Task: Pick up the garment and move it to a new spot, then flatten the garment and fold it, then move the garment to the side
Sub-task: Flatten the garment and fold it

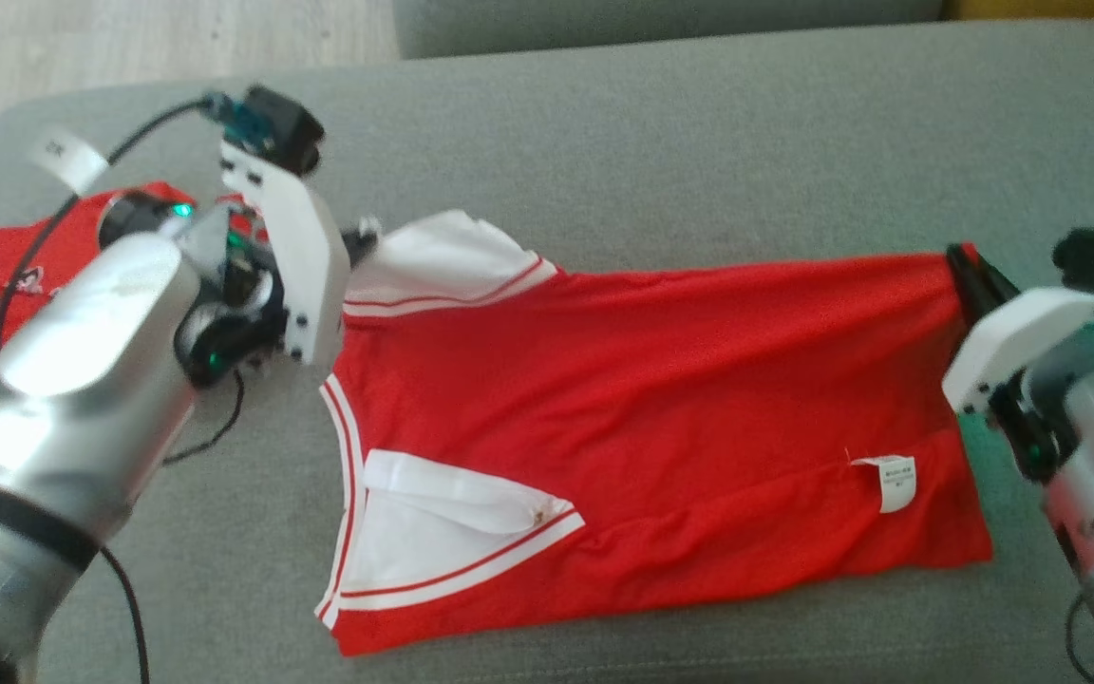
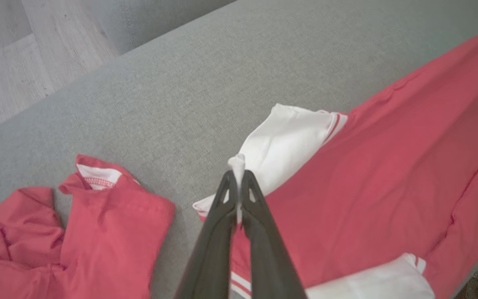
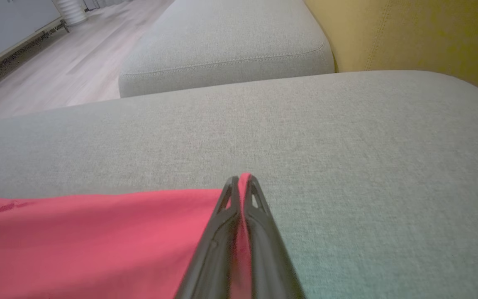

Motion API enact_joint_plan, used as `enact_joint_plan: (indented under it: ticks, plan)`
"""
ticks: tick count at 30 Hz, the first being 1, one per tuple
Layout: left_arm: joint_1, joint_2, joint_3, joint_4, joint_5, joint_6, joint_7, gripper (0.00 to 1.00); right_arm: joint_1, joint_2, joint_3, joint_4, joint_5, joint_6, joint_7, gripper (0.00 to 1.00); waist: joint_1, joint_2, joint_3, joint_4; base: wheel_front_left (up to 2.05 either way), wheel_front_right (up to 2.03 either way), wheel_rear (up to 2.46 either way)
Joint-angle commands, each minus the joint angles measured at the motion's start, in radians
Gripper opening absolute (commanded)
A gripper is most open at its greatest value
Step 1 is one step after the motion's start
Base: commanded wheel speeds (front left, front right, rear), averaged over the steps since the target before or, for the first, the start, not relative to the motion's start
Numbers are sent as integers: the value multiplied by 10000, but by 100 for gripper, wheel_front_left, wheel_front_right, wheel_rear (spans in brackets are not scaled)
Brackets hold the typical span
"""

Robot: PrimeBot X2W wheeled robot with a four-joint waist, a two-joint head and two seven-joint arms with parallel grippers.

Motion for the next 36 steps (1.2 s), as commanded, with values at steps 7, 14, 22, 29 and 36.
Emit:
enact_joint_plan:
  ticks: [7, 14, 22, 29, 36]
  plan:
    - [308, 1555, 101, -2245, -910, 15, 1128, 0, 363, -413, 607, 162, 199, -7, -238, 0, 1, -1, -472, 229, 0, 0, 0]
    - [869, 2155, 119, -3752, -1852, 275, 2364, 0, 378, -743, 1268, 49, 478, -7, -120, 0, 1, -1, -565, 289, 0, 0, 0]
    - [1571, 2766, -40, -5320, -3005, 674, 3854, 0, 203, -1072, 1825, 75, 830, -7, -13, 0, 1, -1, -644, 247, 0, 0, 0]
    - [1952, 3112, -91, -6254, -3703, 1030, 4596, 0, 79, -1311, 2377, -109, 1092, -7, -5, 0, 1, -1, -628, 270, 0, 0, 0]
    - [2247, 3303, -190, -6843, -4117, 1353, 5058, 0, 97, -1784, 3268, -718, 1653, -7, 162, 0, 1, -1, -579, 331, 0, 0, 0]
